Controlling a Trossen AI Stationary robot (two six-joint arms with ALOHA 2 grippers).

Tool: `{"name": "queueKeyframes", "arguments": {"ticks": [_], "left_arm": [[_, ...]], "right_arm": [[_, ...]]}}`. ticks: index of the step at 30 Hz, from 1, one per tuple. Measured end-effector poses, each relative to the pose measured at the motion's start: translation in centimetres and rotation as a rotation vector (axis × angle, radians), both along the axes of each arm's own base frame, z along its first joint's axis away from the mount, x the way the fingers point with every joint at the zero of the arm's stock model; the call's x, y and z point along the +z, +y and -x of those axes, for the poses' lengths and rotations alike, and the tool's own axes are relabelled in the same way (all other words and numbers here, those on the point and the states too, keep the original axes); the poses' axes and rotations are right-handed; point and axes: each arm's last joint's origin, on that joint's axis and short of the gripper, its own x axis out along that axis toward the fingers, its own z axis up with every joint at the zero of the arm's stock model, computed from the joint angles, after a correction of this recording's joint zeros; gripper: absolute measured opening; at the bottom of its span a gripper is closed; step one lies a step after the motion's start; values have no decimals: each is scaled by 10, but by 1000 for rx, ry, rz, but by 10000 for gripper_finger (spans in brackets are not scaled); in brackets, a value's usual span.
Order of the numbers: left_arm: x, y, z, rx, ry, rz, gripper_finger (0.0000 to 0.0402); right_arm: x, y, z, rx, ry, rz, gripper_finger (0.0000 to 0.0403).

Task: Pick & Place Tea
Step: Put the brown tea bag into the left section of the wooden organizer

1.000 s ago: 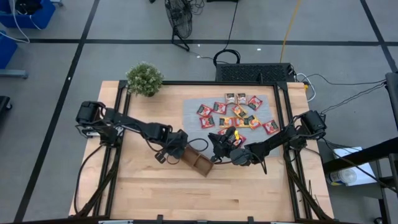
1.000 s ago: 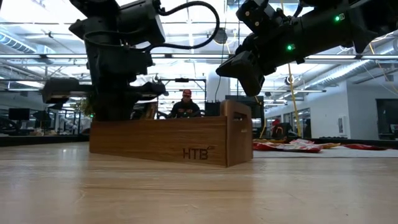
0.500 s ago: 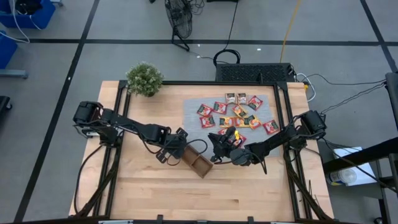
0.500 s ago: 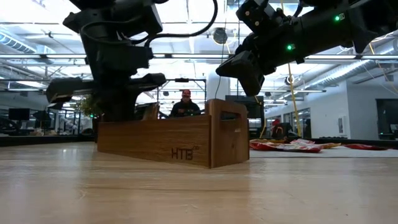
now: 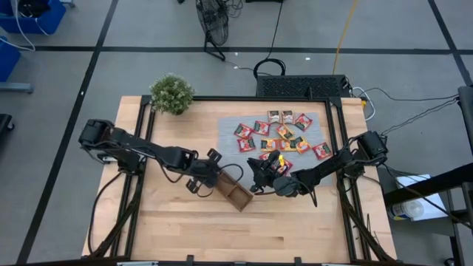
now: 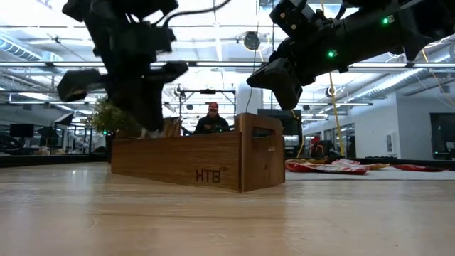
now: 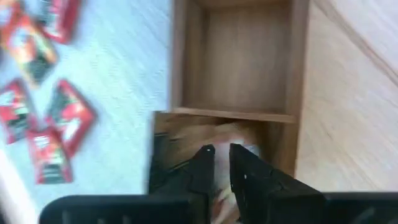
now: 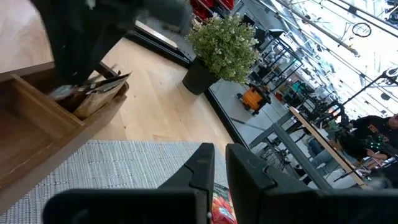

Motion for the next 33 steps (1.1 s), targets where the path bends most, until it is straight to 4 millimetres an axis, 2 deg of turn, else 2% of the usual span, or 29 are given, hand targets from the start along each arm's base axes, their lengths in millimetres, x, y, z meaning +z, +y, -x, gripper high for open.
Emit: {"name": "queueKeyframes", "arguments": {"ticks": [8, 13, 17, 20, 22, 27, 30, 33], "left_arm": [[49, 4, 20, 61, -198, 39, 55], [80, 10, 37, 37, -326, 39, 42], [104, 23, 49, 70, -457, 72, 32], [121, 37, 60, 44, -539, 168, 25], [130, 49, 67, -11, -585, 251, 19], [133, 79, 79, -90, -673, 357, 4], [128, 94, 82, -32, -693, 369, 7], [124, 104, 84, 43, -693, 390, 23]], "right_arm": [[0, 0, 0, 0, 0, 0, 28], [0, 0, 0, -7, -12, -14, 28], [2, -1, 3, -118, -33, -1, 28], [8, -3, 10, -239, -61, 8, 29], [13, -7, 19, -259, -96, -21, 28], [31, -32, 46, -300, -216, -121, 28], [43, -56, 62, -275, -202, -161, 35], [56, -90, 73, -237, -149, -292, 56]]}}
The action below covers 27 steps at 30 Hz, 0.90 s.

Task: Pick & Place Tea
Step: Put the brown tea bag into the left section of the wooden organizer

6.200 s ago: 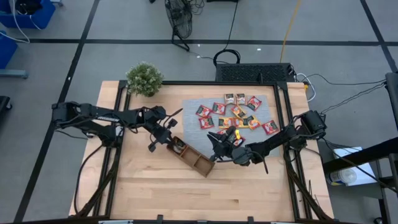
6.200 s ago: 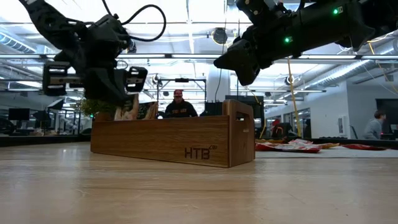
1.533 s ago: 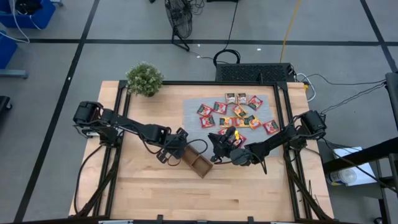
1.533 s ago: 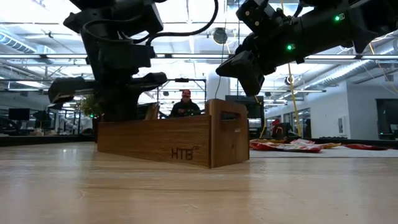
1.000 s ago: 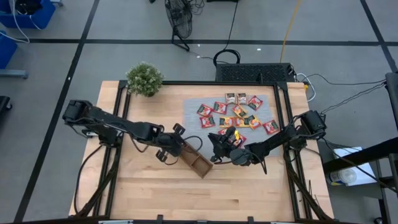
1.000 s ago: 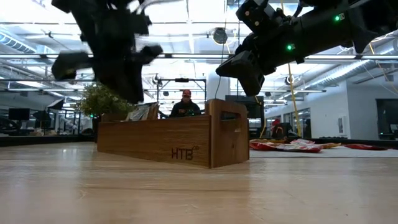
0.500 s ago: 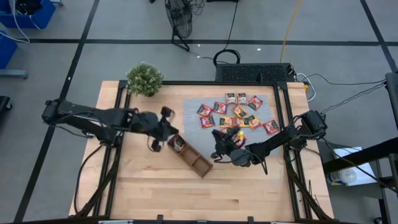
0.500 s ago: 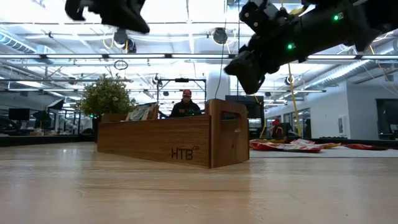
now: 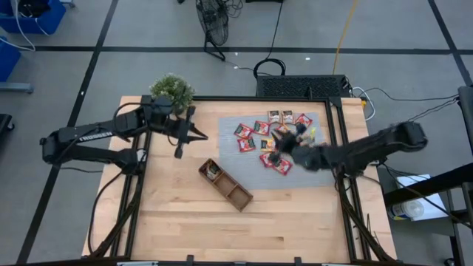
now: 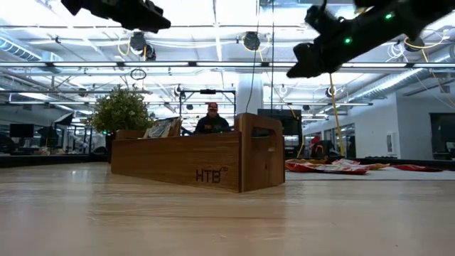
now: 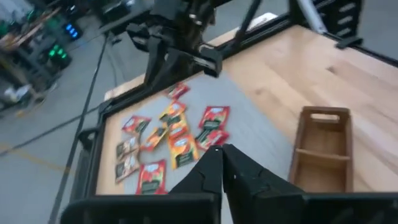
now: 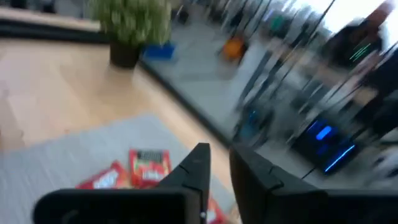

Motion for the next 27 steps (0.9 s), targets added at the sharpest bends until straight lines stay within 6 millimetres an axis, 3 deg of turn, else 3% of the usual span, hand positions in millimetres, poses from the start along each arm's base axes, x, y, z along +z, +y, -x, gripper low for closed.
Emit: {"name": "queueKeyframes", "arguments": {"ticks": [5, 9, 13, 27], "left_arm": [[-7, 9, 0, 50, 28, 23, 50], [-6, 10, 0, 70, 23, 14, 64], [-5, 9, 0, 69, 22, 14, 73], [-5, 8, 0, 65, 17, 14, 74]], "right_arm": [[8, -64, 17, 21, 168, -266, 121], [-2, -102, 30, 41, 366, -286, 168], [-19, -133, 40, 47, 490, -396, 181], [-69, -183, 24, 92, 779, -541, 174]]}}
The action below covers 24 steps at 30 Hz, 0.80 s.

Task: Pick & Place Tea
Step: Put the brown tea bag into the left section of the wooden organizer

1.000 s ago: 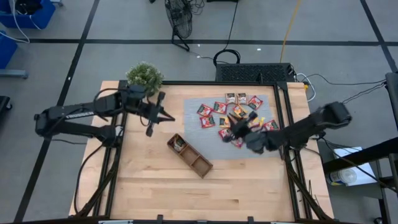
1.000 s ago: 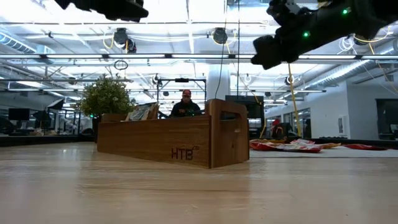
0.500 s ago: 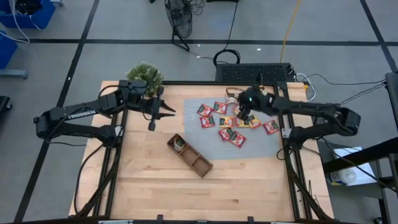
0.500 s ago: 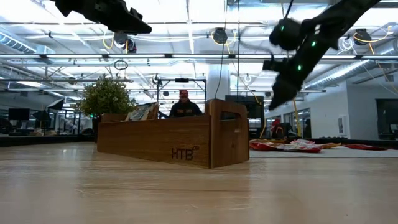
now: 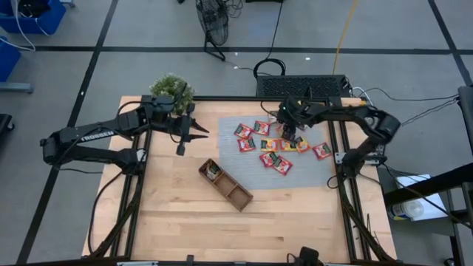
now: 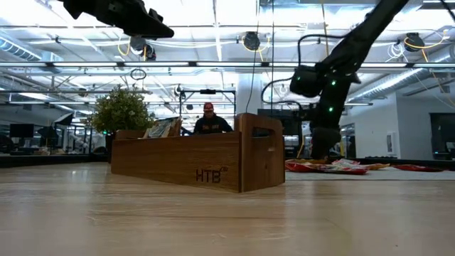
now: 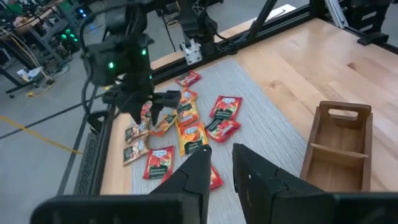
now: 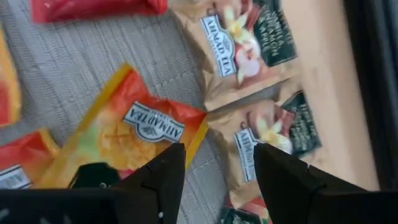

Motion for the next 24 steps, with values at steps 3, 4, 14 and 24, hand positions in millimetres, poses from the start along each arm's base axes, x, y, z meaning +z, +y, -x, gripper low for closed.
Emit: {"name": "queueKeyframes", "arguments": {"ticks": [3, 4, 14, 24], "left_arm": [[1, 0, 0, 0, -10, -4, 74], [2, 0, -1, 0, -18, -7, 74], [2, 0, -1, -1, -21, -9, 74], [2, 0, -1, -1, -21, -9, 74]], "right_arm": [[-6, -10, -5, -7, 20, -3, 174], [-9, -13, -6, -11, 27, -6, 173], [-13, -26, -6, -30, 68, -31, 162], [-14, -19, -5, -38, 114, -47, 10]]}}
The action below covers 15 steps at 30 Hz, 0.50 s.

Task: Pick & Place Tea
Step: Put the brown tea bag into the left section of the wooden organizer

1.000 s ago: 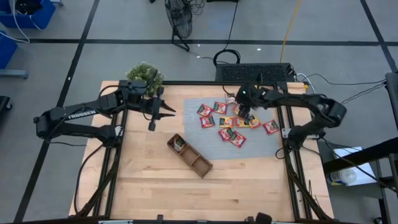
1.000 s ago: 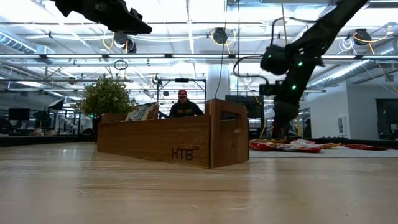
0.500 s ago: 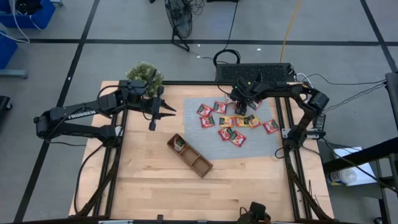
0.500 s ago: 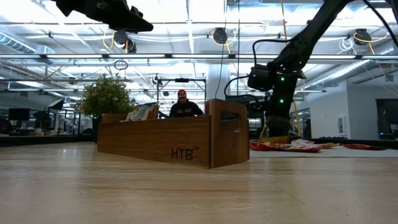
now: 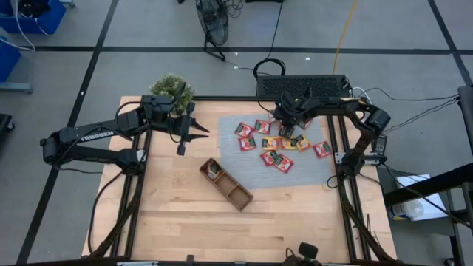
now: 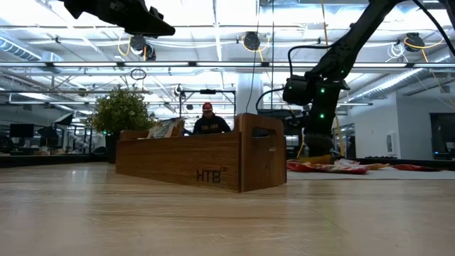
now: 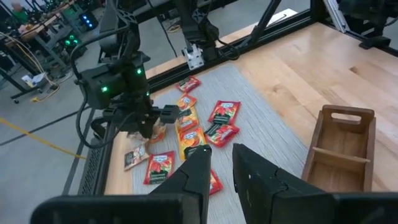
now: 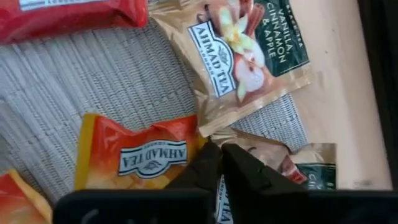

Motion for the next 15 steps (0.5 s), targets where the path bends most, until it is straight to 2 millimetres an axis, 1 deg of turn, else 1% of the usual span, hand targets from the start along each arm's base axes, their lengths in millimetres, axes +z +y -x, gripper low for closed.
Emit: {"name": "queueKeyframes", "arguments": {"ticks": [2, 4, 7, 10, 13, 15], "left_arm": [[0, 0, 0, 0, 0, 0, 74], [0, 0, 0, 0, 0, 0, 74], [0, 0, 0, 0, 0, 0, 74], [0, 0, 0, 0, 0, 0, 74], [0, 0, 0, 0, 0, 0, 74], [0, 0, 0, 0, -1, 0, 74]], "right_arm": [[4, 6, -3, 16, 13, 27, 8], [12, 15, -7, 49, 44, 90, 2], [34, 30, -17, 102, 46, 243, 1], [55, 51, -23, 147, 36, 360, 0], [77, 77, -32, 174, -40, 475, 0], [87, 92, -35, 184, -76, 523, 0]]}}
